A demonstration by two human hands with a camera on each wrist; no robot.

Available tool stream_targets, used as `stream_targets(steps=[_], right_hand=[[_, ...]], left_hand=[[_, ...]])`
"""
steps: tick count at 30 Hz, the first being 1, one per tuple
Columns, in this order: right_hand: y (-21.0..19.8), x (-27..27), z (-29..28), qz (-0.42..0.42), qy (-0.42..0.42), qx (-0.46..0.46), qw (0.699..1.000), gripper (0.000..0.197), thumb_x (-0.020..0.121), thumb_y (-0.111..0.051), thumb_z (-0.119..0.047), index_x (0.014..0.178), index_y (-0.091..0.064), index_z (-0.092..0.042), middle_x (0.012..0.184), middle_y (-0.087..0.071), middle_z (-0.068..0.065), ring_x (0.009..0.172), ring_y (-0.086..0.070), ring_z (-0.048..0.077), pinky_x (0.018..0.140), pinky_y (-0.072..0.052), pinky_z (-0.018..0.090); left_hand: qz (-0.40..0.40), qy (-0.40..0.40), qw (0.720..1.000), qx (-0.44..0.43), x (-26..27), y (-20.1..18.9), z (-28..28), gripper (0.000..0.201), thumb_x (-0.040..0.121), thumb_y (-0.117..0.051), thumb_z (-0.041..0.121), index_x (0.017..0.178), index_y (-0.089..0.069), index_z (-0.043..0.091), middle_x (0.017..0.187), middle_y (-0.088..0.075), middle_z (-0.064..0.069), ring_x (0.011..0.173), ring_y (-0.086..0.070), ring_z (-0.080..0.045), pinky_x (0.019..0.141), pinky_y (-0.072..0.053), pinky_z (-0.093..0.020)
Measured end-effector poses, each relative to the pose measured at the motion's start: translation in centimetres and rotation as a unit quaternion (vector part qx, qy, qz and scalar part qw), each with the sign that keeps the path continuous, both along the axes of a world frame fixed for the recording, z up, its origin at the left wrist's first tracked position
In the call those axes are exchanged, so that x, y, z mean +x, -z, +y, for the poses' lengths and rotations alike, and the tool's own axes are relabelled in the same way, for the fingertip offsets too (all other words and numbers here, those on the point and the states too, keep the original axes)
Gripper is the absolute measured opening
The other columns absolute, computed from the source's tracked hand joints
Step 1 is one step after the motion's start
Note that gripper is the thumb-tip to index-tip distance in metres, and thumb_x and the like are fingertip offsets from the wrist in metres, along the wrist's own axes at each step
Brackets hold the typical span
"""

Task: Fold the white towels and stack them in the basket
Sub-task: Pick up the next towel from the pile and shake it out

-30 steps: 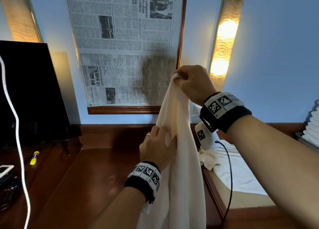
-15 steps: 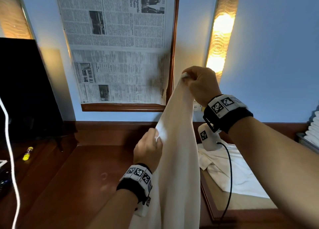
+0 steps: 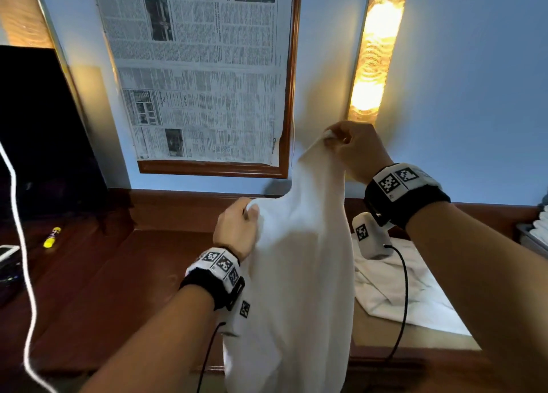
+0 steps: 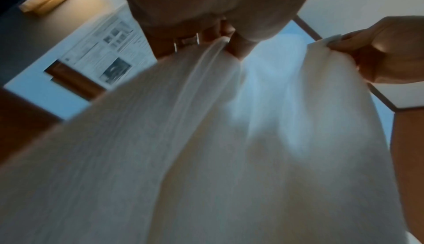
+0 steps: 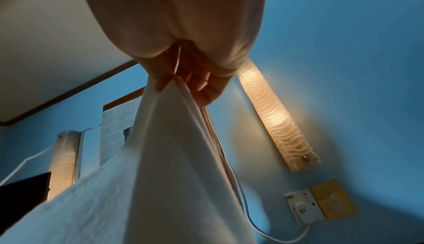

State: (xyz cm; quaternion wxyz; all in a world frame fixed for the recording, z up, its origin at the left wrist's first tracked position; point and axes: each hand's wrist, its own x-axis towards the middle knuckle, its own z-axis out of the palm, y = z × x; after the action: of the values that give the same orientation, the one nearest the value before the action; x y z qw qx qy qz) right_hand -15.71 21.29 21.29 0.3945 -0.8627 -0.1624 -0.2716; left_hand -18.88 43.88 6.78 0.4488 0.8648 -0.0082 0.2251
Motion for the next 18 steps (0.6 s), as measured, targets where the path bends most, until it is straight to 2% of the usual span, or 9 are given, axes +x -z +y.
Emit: stream_targets(steps=[3, 5, 6, 7, 8, 11, 14, 16, 18], right_hand=[[1.2, -1.6, 0.8, 0.061, -0.075, -0.076, 0.992, 0.014, 0.093, -0.065, -0.013, 0.094, -0.071, -0.025, 0.097, -0.065, -0.011, 0.095, -0.060, 0.010, 0.091, -0.047, 0.028], [2.4, -3.2, 2.1, 0.082, -0.137, -0.163, 0.974, 0.009, 0.089, -0.069, -0.010, 0.095, -0.074, -0.012, 0.107, -0.063, 0.000, 0.095, -0.055, 0.008, 0.088, -0.043, 0.019], [3.4, -3.7, 2.8, 0.077, -0.173, -0.200, 0.961, 0.010, 0.087, -0.070, -0.006, 0.096, -0.075, -0.004, 0.110, -0.063, 0.008, 0.095, -0.055, 0.012, 0.085, -0.043, 0.018], [4.5, -4.1, 3.4, 0.074, -0.204, -0.223, 0.950, 0.012, 0.085, -0.072, -0.004, 0.096, -0.074, 0.001, 0.109, -0.062, 0.014, 0.098, -0.056, 0.018, 0.086, -0.044, 0.022], [5.7, -4.3, 4.0, 0.087, -0.217, -0.226, 0.946, 0.012, 0.083, -0.073, -0.002, 0.095, -0.073, 0.002, 0.108, -0.061, 0.015, 0.100, -0.057, 0.023, 0.089, -0.044, 0.025], [7.9, -4.3, 5.2, 0.100, -0.164, -0.210, 0.959, 0.011, 0.084, -0.068, -0.004, 0.093, -0.073, -0.009, 0.102, -0.056, 0.012, 0.098, -0.056, 0.029, 0.093, -0.045, 0.036], [7.9, -4.5, 6.5, 0.052, -0.093, -0.229, 0.968, 0.023, 0.086, -0.058, -0.006, 0.097, -0.075, -0.017, 0.093, -0.052, 0.006, 0.089, -0.054, 0.028, 0.083, -0.045, 0.039], [6.9, -5.0, 7.7, 0.010, -0.069, -0.220, 0.973, 0.021, 0.086, -0.058, -0.007, 0.096, -0.074, -0.014, 0.092, -0.051, 0.002, 0.091, -0.055, 0.028, 0.080, -0.045, 0.037], [5.8, -5.6, 9.1, -0.029, -0.058, -0.197, 0.978, 0.015, 0.086, -0.060, -0.007, 0.094, -0.073, -0.010, 0.096, -0.056, 0.005, 0.094, -0.058, 0.029, 0.081, -0.047, 0.038]], left_hand=[[-0.007, 0.024, 0.999, 0.041, 0.3, -2.0, -0.5, 0.018, 0.099, -0.053, 0.023, 0.083, -0.058, 0.018, 0.087, -0.066, -0.005, 0.089, -0.059, -0.030, 0.072, -0.039, -0.032], [-0.030, 0.046, 0.997, 0.046, 0.3, -3.2, -1.2, 0.014, 0.097, -0.056, 0.018, 0.087, -0.064, 0.015, 0.090, -0.070, -0.006, 0.089, -0.061, -0.029, 0.074, -0.043, -0.033], [-0.043, 0.056, 0.997, 0.044, 0.1, -4.0, -1.5, 0.013, 0.095, -0.057, 0.016, 0.086, -0.066, 0.016, 0.087, -0.070, -0.005, 0.087, -0.061, -0.029, 0.075, -0.045, -0.034], [-0.056, 0.065, 0.995, 0.042, -0.1, -4.6, -1.8, 0.014, 0.094, -0.059, 0.013, 0.083, -0.066, 0.018, 0.084, -0.069, -0.003, 0.084, -0.061, -0.027, 0.075, -0.046, -0.034], [-0.068, 0.073, 0.994, 0.040, -0.4, -5.2, -2.0, 0.015, 0.093, -0.060, 0.012, 0.081, -0.066, 0.019, 0.079, -0.068, 0.001, 0.081, -0.060, -0.025, 0.073, -0.046, -0.032], [-0.093, 0.095, 0.990, 0.039, -1.6, -5.7, -1.6, 0.015, 0.091, -0.063, 0.011, 0.078, -0.068, 0.019, 0.069, -0.062, 0.011, 0.072, -0.059, -0.018, 0.069, -0.046, -0.030], [-0.113, 0.086, 0.989, 0.047, -3.2, -4.8, 0.2, 0.009, 0.090, -0.062, 0.013, 0.088, -0.067, 0.020, 0.076, -0.063, 0.007, 0.069, -0.056, -0.018, 0.068, -0.047, -0.032], [-0.102, 0.053, 0.987, 0.112, -4.2, -3.8, 1.9, 0.010, 0.088, -0.058, 0.011, 0.091, -0.062, 0.019, 0.084, -0.061, 0.002, 0.075, -0.054, -0.021, 0.070, -0.046, -0.034], [-0.047, 0.019, 0.987, 0.152, -5.2, -2.6, 3.9, 0.010, 0.086, -0.054, 0.012, 0.085, -0.051, 0.021, 0.083, -0.056, 0.001, 0.078, -0.051, -0.025, 0.069, -0.043, -0.035]])
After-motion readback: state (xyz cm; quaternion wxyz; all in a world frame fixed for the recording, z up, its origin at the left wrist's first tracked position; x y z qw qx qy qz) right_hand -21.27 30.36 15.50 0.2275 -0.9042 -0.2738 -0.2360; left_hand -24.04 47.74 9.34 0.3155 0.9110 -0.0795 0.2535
